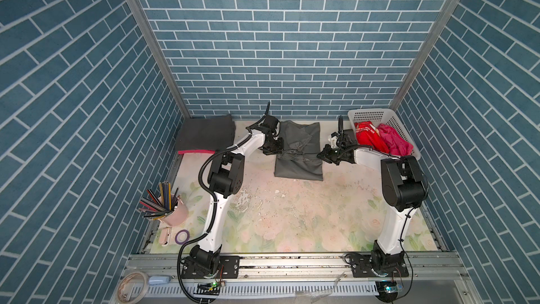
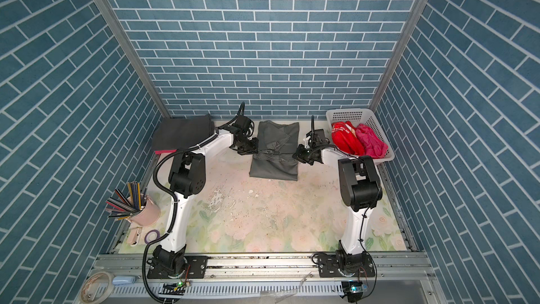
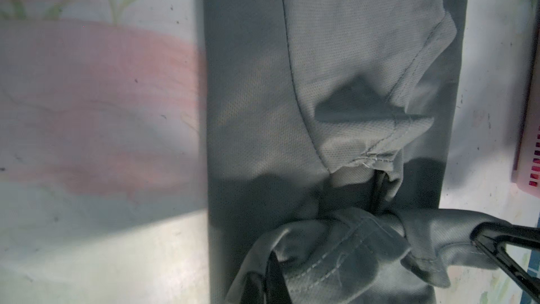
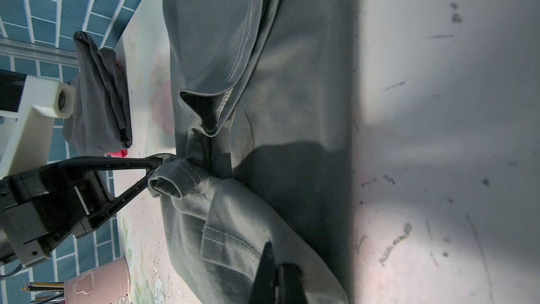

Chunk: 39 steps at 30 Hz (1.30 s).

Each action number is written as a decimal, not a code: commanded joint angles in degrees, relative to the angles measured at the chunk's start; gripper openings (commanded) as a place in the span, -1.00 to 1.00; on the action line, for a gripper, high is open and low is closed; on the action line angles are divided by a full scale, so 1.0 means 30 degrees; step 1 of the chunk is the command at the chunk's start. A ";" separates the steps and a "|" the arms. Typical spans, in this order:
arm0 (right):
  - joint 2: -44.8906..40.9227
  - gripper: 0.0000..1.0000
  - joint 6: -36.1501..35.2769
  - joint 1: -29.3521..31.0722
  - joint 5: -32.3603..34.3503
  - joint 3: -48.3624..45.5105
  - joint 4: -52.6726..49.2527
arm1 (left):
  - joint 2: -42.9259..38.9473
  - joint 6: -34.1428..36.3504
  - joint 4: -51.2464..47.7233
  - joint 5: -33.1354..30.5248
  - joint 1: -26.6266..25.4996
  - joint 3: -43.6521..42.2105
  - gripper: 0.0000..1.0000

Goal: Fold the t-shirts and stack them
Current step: 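Fold the near hem up onto the shirt toward the far edge with both grippers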

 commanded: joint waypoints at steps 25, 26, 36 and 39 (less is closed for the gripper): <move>0.1545 -0.42 0.0159 -0.0512 -0.1685 0.2532 0.1019 | 0.1479 0.0375 -0.1952 0.0247 0.0643 0.3656 -0.06; 0.1316 -0.37 0.0155 -0.0519 -0.1720 0.2517 0.1015 | 0.1136 0.0291 -0.1941 0.0236 0.0727 0.3645 -0.01; -0.2172 0.49 0.0074 -0.0520 -0.1420 0.1548 0.0707 | -0.4102 -0.0631 0.0457 0.0814 0.1303 -0.0590 0.74; -0.3519 0.67 0.0461 -0.0455 -0.1535 0.0186 0.1394 | -0.7033 -0.2585 0.5226 0.3307 0.1324 -0.5208 0.74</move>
